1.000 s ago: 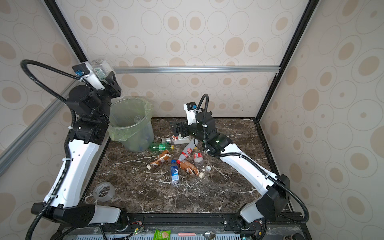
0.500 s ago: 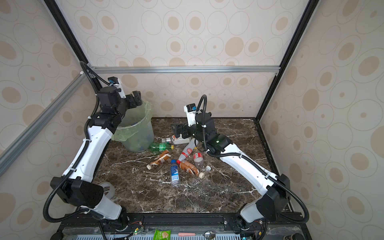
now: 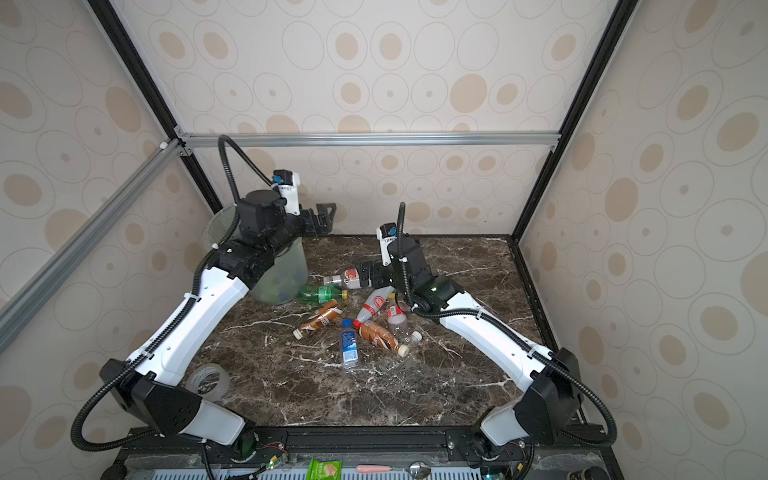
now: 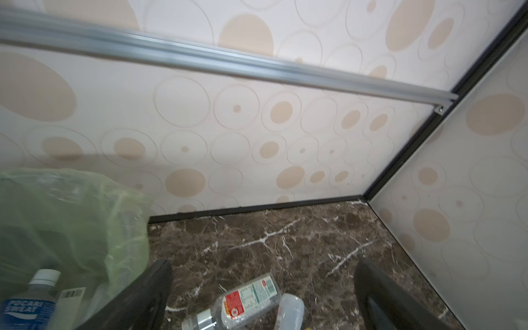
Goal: Throw the plastic bottles in the bin
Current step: Pick up the plastic bottle from the center of the table.
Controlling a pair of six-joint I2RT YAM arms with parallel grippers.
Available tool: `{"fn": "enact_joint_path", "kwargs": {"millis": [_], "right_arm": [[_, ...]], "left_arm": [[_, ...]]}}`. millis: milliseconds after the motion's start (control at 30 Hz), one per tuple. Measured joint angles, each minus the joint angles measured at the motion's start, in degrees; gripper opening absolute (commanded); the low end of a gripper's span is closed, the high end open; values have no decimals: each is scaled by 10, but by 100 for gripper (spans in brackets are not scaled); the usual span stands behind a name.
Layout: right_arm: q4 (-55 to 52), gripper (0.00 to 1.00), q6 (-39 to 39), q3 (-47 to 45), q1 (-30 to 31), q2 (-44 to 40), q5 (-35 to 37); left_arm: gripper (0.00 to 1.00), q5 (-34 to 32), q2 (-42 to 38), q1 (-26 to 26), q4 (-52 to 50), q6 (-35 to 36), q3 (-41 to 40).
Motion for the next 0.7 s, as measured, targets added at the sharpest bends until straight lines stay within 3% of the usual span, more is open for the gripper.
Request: {"fn": "enact_joint_path", "kwargs": {"millis": [367,700], "right_arm": [[-34,100,25,-168,-35,-101,32],[-46,98,54,-231,-47,-65,40]], "left_arm": [[99,53,-10,-55,91,-82,-176],[99,97,-42,-91,189,-153,-317]]}}
